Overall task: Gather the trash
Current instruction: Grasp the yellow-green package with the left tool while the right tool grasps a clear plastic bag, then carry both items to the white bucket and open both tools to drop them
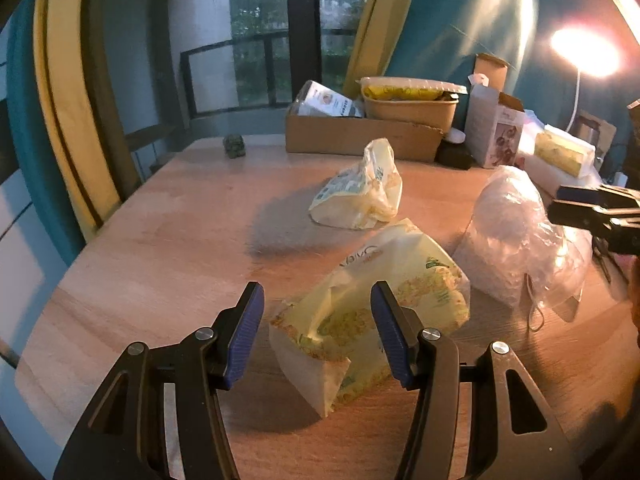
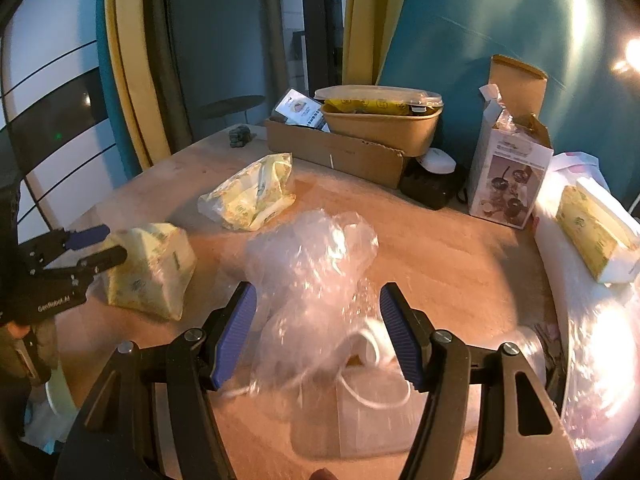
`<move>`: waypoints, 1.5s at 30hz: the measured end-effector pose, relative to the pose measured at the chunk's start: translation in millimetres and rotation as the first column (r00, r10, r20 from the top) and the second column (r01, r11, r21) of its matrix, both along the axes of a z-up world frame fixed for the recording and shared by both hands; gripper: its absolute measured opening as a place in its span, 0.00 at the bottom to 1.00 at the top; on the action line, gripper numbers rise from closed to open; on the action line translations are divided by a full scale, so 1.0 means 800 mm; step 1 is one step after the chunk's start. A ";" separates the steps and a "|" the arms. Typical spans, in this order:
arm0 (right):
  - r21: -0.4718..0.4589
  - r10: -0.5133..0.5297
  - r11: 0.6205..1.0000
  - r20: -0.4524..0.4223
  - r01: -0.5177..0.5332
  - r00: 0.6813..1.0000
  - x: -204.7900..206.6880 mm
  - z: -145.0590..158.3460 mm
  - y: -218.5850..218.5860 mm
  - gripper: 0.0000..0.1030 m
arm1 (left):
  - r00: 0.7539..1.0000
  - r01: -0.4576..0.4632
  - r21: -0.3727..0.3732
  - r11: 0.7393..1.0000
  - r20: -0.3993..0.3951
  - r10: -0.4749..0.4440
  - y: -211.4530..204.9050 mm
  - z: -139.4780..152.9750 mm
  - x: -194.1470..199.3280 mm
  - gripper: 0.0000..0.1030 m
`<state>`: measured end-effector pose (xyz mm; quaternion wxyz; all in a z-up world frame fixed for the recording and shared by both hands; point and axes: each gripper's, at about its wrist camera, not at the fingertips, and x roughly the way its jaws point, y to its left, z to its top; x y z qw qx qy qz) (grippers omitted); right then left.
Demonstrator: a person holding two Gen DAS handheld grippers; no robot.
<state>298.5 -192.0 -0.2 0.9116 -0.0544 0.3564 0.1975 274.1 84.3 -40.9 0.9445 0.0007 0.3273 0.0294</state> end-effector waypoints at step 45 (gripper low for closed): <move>-0.064 0.102 0.993 0.091 -0.097 0.991 -0.069 0.028 0.088 0.28 | 0.994 0.012 -0.060 0.998 0.113 -0.005 0.003 0.019 -0.128 0.17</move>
